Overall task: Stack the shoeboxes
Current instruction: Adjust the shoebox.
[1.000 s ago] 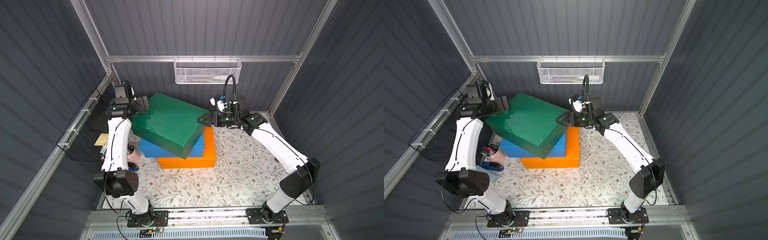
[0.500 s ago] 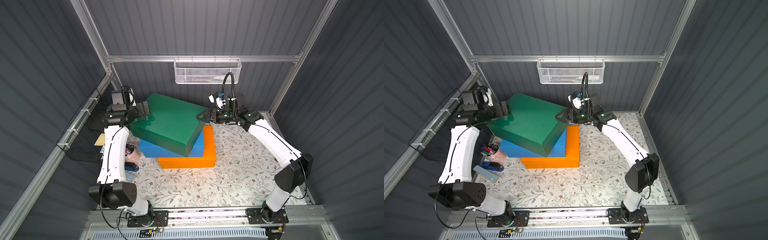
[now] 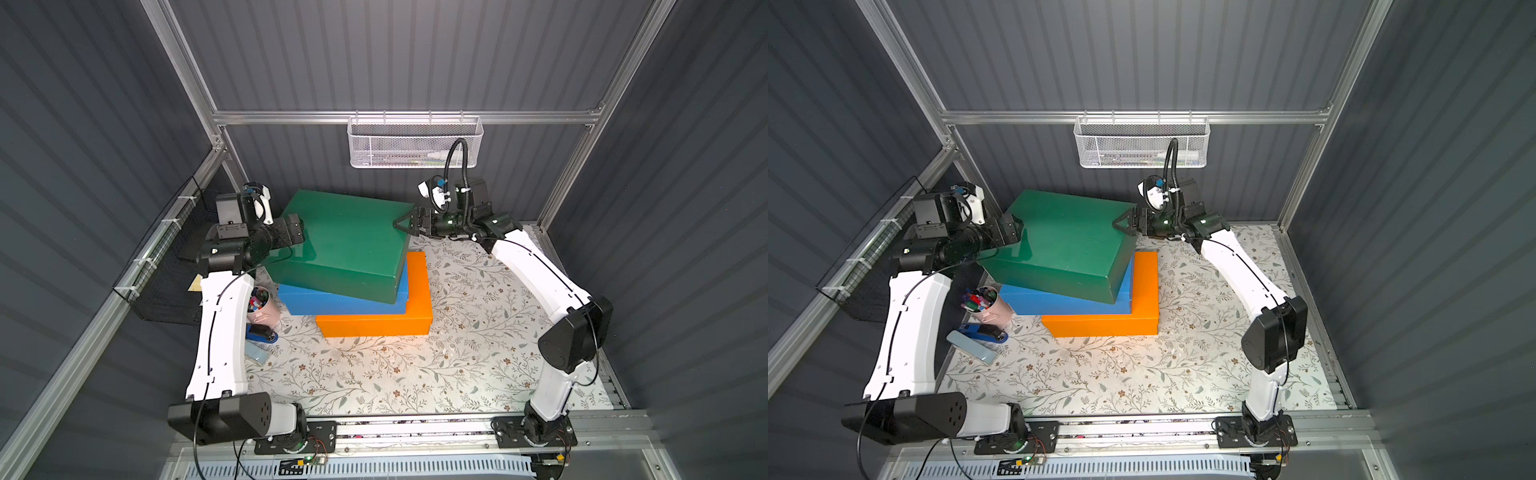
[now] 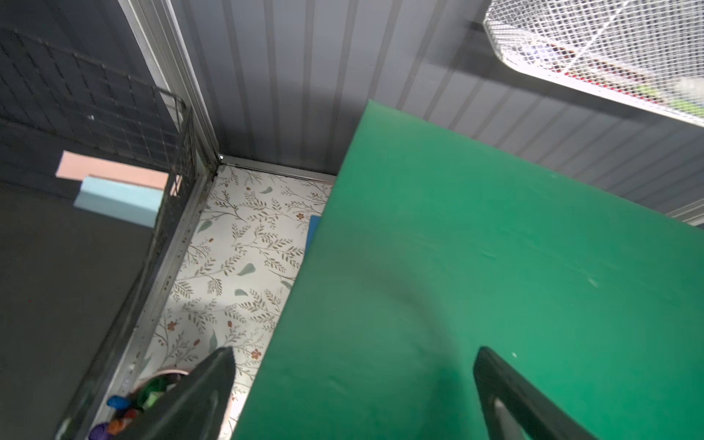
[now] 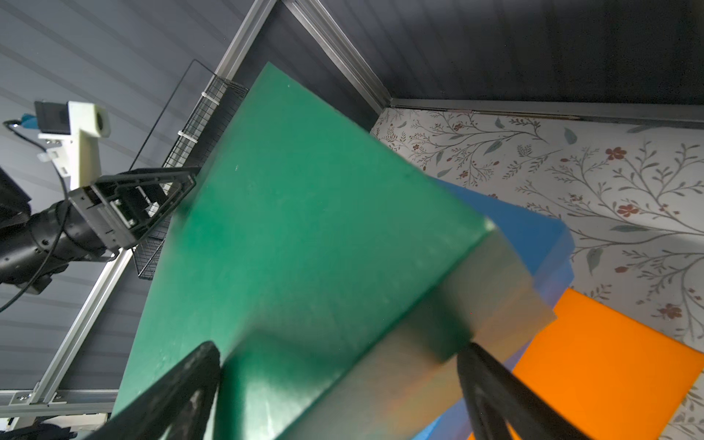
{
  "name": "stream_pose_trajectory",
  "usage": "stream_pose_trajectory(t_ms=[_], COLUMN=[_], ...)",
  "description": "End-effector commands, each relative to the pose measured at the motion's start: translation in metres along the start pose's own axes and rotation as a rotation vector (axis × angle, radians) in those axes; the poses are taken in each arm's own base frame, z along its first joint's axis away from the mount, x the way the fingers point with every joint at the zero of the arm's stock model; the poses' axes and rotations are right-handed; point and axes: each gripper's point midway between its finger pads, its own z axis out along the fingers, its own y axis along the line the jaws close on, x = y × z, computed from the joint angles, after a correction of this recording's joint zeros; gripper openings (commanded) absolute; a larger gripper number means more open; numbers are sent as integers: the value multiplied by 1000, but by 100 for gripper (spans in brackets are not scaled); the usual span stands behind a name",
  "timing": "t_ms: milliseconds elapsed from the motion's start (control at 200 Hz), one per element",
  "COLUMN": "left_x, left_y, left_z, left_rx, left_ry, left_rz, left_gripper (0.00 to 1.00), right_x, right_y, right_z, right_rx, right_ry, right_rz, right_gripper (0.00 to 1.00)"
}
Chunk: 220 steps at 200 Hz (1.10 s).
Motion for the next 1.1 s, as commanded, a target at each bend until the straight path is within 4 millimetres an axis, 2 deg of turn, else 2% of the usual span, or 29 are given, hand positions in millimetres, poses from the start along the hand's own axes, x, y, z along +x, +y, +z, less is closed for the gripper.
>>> stream_pose_trajectory(t_ms=[0, 205, 525, 1096], left_x=[20, 21, 22, 26], left_y=[-7, -10, -7, -23], left_z=[-9, -18, -8, -16], left_rx=[38, 52, 39, 131], left_ry=[63, 48, 61, 66], left_rz=[-48, -55, -57, -80], left_gripper=[100, 100, 100, 99], right_x=[1, -2, -7, -11], right_y=[6, 2, 0, -10], right_z=[7, 14, 18, 29], right_rx=[-46, -53, -46, -51], right_ry=[22, 27, 18, 23], right_rz=[9, 24, 22, 35], right_gripper=[99, 99, 99, 99])
